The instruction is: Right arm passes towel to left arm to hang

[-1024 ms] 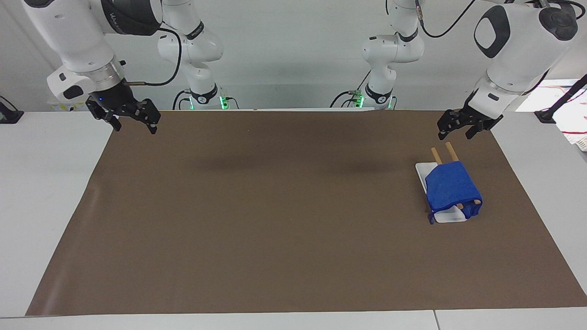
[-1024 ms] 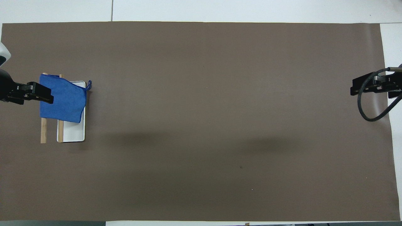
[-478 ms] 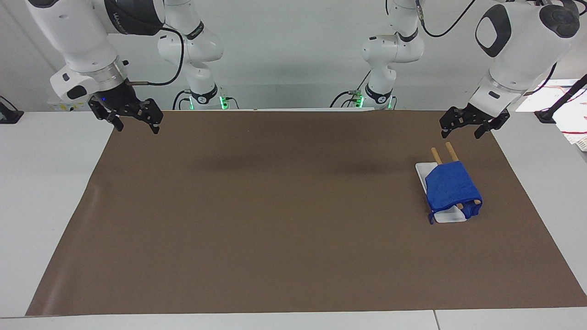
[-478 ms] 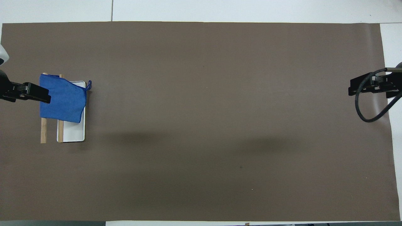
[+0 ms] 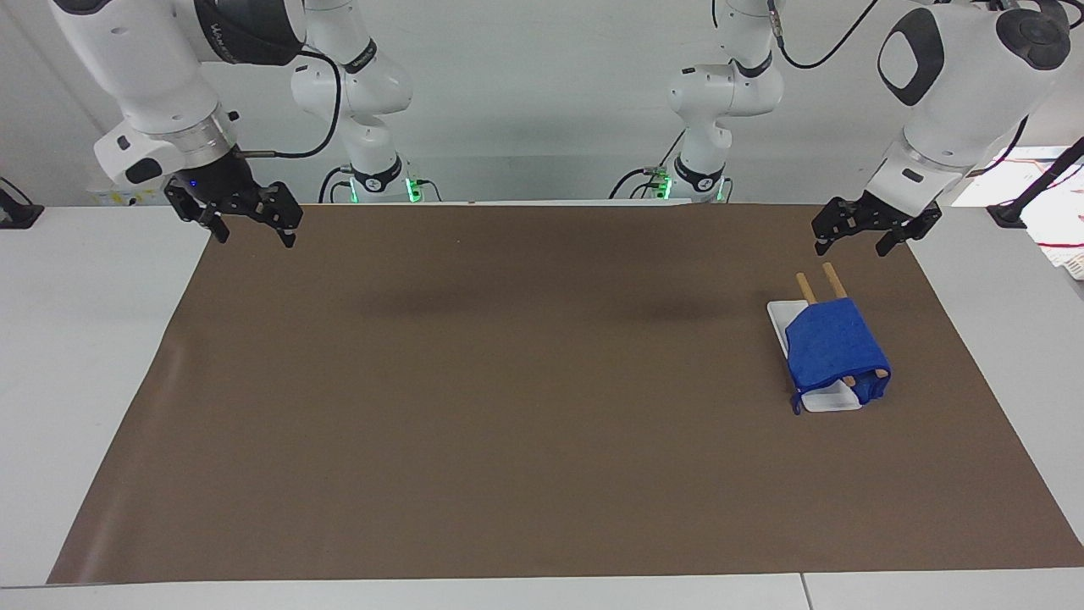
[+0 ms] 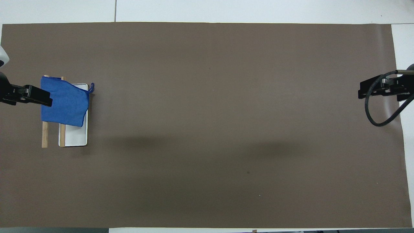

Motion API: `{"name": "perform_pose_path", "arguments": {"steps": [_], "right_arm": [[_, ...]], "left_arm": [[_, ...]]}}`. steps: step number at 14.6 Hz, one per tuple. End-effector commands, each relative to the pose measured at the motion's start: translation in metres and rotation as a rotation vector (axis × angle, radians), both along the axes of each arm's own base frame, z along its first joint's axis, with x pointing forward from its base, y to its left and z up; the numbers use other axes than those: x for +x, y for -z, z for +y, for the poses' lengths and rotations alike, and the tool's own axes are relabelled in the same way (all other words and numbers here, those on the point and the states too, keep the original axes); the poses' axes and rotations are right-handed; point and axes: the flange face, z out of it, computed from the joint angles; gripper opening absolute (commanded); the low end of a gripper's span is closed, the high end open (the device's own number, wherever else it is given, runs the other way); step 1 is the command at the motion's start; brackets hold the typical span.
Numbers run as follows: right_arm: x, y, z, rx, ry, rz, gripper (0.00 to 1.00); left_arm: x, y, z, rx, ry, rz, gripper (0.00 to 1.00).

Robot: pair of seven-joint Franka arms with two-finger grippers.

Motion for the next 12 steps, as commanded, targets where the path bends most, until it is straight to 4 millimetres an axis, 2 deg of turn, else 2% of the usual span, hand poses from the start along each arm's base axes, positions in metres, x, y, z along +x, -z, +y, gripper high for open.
{"name": "perform_pose_path", "arguments": {"steps": [1,12], "right_arm": [[-0.0003,-0.0023,0.0006,0.000,-0.019,0.007,1.00],[-0.0004,-0.0029,0.0017,0.003,-0.022,0.007,1.00]], "left_arm": [[-0.0005,-0.0037,0.0018,0.017,0.013,-0.011,1.00],[-0.0011,-0.0042,0.0018,0.016,0.021,-0.014,1.00]]}}
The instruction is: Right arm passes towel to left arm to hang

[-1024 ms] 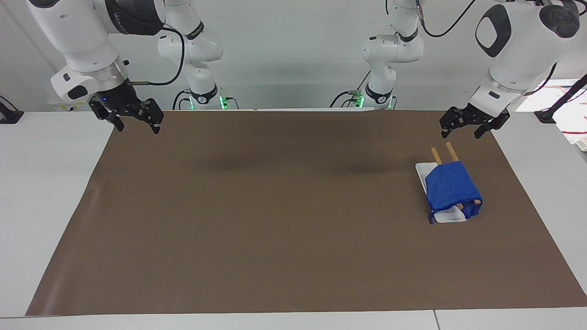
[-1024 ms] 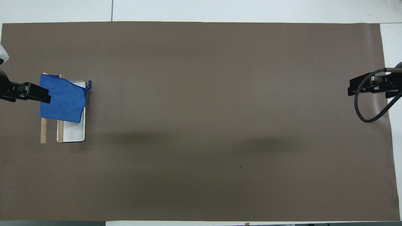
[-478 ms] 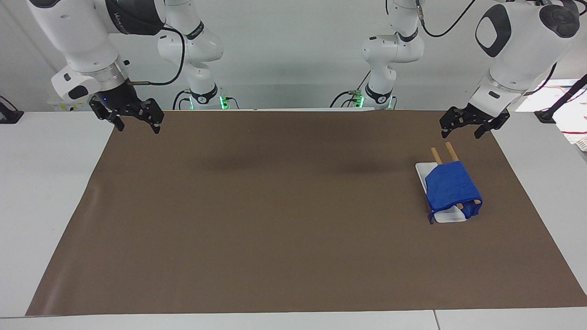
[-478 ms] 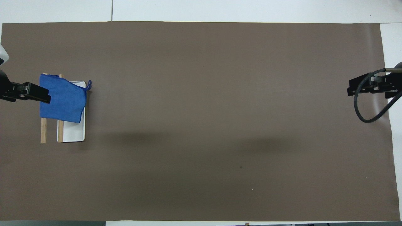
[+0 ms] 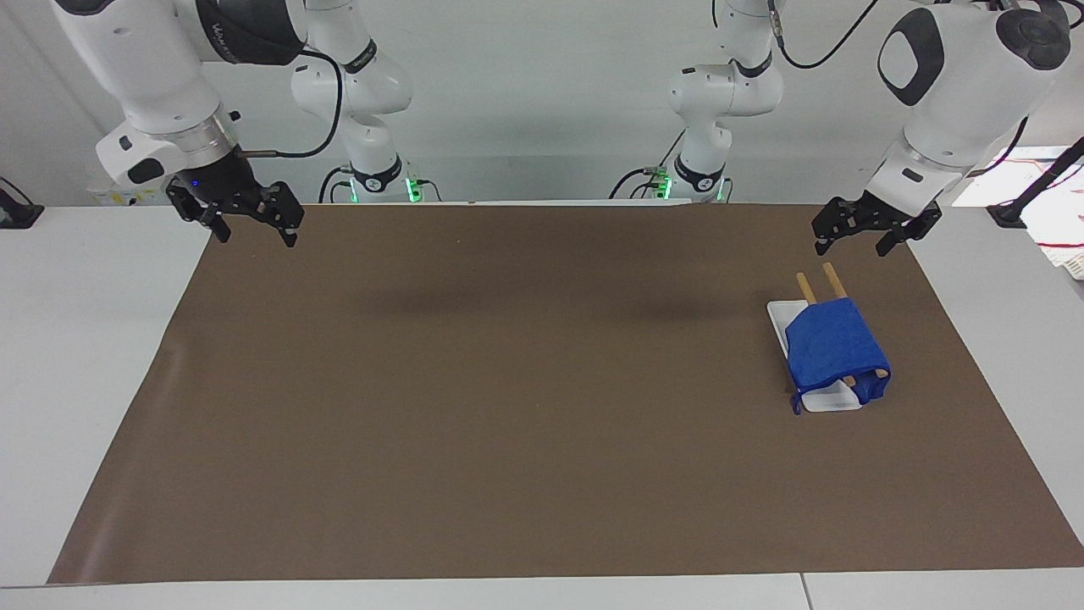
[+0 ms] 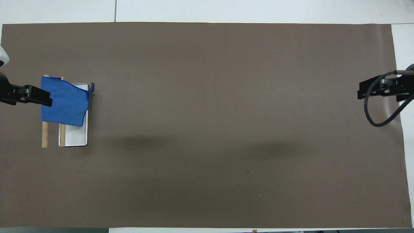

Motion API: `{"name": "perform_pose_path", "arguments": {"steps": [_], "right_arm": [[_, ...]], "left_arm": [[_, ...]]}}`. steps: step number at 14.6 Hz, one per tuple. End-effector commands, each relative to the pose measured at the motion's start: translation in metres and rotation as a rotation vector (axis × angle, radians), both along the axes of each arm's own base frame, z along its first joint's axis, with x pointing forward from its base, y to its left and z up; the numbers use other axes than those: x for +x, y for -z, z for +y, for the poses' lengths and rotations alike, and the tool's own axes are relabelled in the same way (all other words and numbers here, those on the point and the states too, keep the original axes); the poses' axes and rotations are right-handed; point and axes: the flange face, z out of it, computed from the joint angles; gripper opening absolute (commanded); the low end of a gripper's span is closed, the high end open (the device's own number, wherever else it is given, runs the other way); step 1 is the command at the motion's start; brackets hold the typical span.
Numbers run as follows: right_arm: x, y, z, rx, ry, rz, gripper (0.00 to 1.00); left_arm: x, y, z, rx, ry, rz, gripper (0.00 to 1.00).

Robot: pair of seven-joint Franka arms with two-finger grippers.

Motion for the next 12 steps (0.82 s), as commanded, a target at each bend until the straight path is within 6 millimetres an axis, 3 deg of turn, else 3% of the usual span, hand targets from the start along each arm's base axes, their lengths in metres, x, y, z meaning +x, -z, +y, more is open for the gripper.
{"name": "perform_pose_path", "arguments": {"steps": [1,12], "right_arm": [[-0.0004,-0.0029,0.0001,0.002,-0.019,0.007,1.00],[-0.0037,-0.0056,0.0009,0.002,-0.019,0.010,1.00]], "left_arm": [[-0.0008,-0.0044,0.0018,0.017,0.017,-0.017,1.00],[-0.0016,-0.0043,0.0036,0.017,0.004,-0.014,1.00]]}}
